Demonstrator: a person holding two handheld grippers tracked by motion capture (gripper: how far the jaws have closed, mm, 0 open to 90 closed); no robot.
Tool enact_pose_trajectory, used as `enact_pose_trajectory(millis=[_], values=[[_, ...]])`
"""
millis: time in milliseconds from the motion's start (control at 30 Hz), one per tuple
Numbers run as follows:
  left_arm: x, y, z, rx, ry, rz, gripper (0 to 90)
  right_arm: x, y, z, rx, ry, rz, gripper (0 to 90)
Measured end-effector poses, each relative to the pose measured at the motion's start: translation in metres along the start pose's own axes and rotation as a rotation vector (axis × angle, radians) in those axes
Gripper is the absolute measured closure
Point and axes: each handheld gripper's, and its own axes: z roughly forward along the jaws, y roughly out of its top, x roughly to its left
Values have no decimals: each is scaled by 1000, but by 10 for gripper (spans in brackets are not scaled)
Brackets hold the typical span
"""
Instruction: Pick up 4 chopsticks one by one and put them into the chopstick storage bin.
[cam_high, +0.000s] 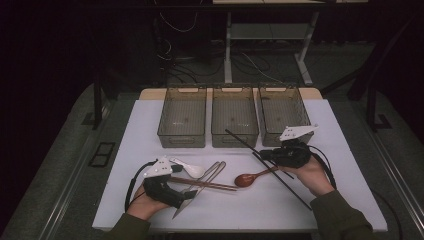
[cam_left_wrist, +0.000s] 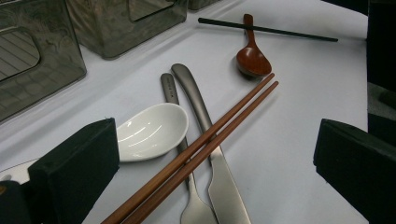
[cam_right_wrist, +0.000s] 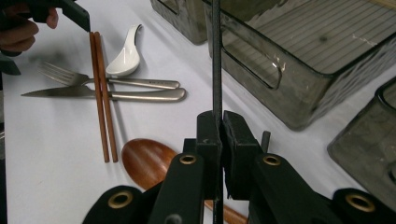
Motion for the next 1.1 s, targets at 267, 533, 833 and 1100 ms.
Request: enact_pose_trajectory(millis=[267,533,833,1100], values=[[0,0,0,-1,-1,-2,0,0,11,7,-5,5,-2,854],[0,0,0,-4,-2,-2,0,-1,26,17,-12,8,-7,855],[0,0,0,-2,-2,2,0,-1,51,29,-1,-5,-20,855],[0,1,1,-2,-6,3,0,0,71,43,9,-11,-16,854]])
